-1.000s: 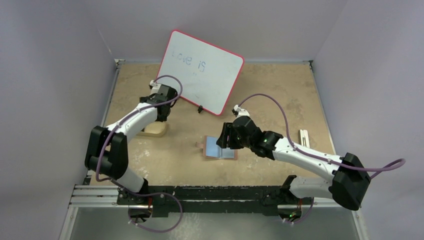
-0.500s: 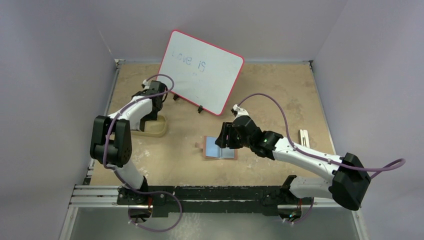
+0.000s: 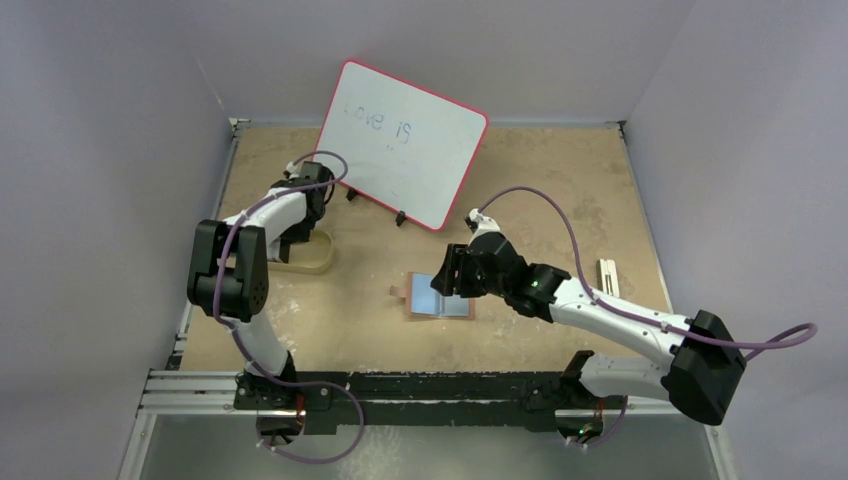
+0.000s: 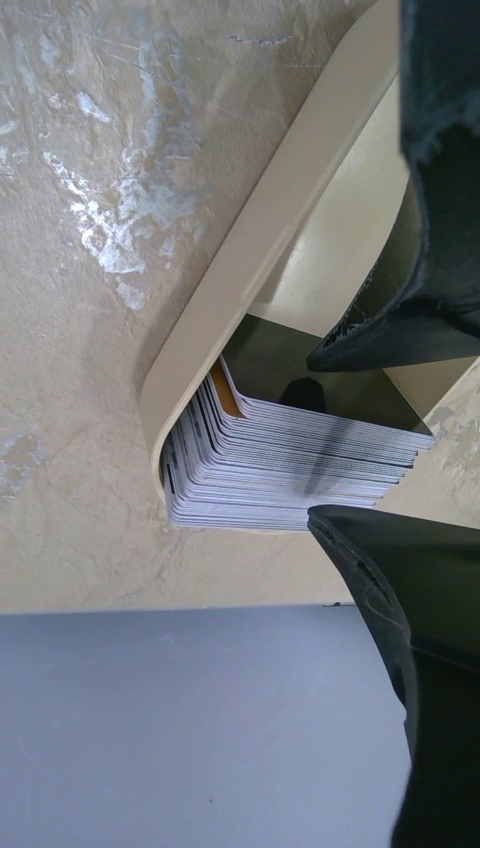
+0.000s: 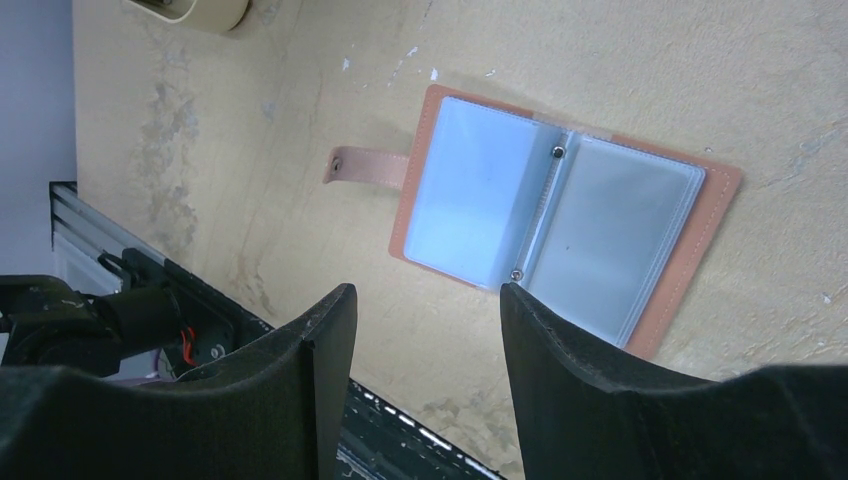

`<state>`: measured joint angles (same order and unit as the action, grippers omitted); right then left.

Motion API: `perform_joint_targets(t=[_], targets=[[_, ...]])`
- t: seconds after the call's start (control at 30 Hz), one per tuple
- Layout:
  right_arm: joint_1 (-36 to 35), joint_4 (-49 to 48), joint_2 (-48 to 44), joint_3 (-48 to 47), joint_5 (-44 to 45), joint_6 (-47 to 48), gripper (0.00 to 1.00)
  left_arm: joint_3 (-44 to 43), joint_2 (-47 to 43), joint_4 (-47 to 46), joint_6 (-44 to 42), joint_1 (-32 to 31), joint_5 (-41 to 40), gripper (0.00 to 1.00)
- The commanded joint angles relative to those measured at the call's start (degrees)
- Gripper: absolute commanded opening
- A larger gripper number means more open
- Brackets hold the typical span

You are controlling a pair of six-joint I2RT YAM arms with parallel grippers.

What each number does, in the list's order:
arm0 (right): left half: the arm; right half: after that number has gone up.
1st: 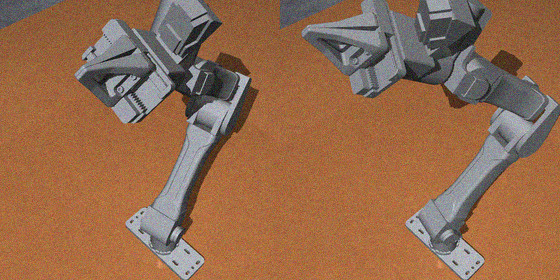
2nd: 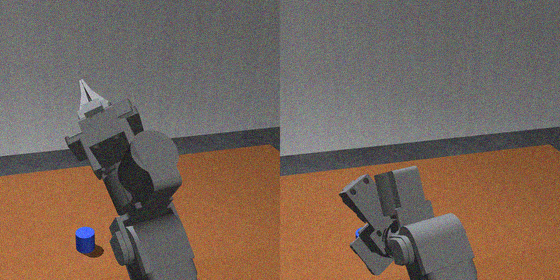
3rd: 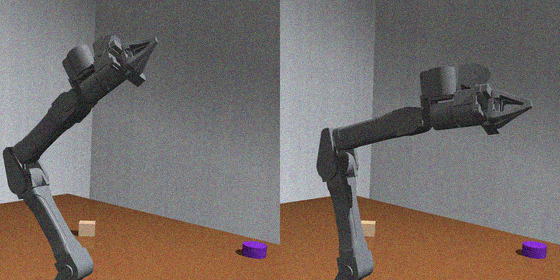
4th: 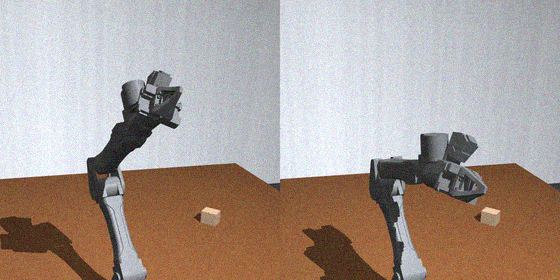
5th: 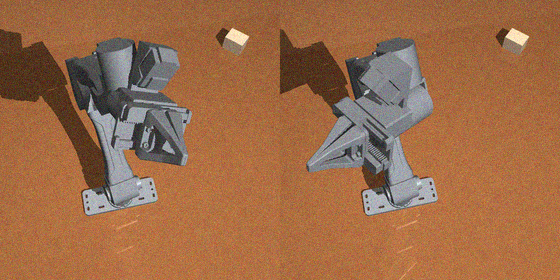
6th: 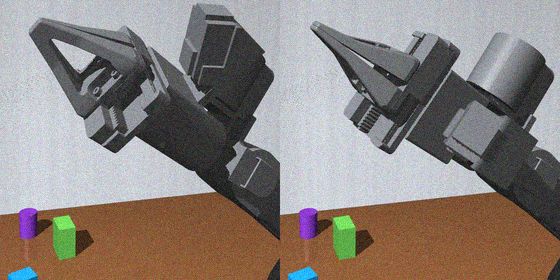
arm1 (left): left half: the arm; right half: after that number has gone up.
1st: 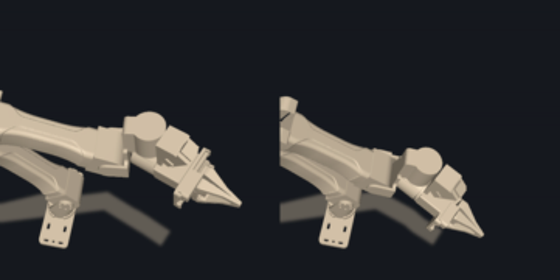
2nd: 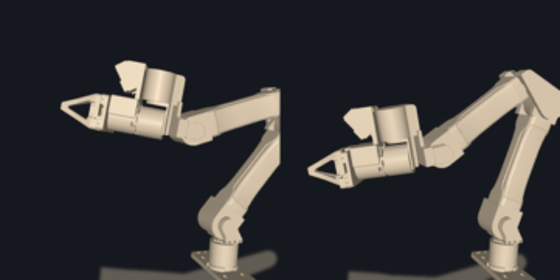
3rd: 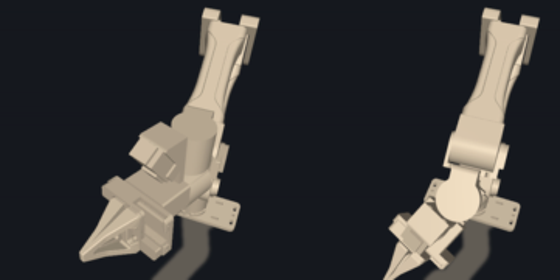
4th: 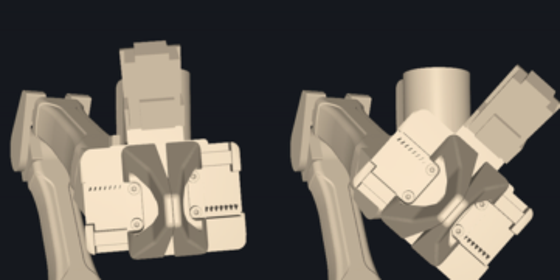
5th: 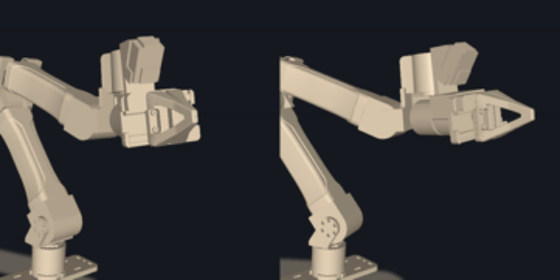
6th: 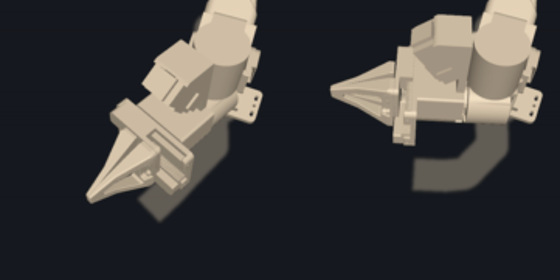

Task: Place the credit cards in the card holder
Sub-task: Pick up the credit card from the storage box.

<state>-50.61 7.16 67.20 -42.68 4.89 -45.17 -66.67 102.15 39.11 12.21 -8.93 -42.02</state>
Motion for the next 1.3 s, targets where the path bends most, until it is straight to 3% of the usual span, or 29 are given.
perform_joint_targets(t=[0.0, 0.9, 1.27], targets=[[0.1, -0.9, -1.2, 0.3, 0.2, 0.6, 0.57, -3.7, 0.3, 1.3, -1.1, 0.7, -1.8, 0.48], [0.0, -1.5, -2.0, 1.6, 0.1, -0.4, 0.57, -7.1, 1.9, 3.9, -1.4, 0.7, -2.7, 0.18], [0.1, -0.5, -3.0, 1.3, 0.4, -0.5, 0.57, -10.1, 1.1, 8.6, 0.4, 0.5, 1.7, 0.00]])
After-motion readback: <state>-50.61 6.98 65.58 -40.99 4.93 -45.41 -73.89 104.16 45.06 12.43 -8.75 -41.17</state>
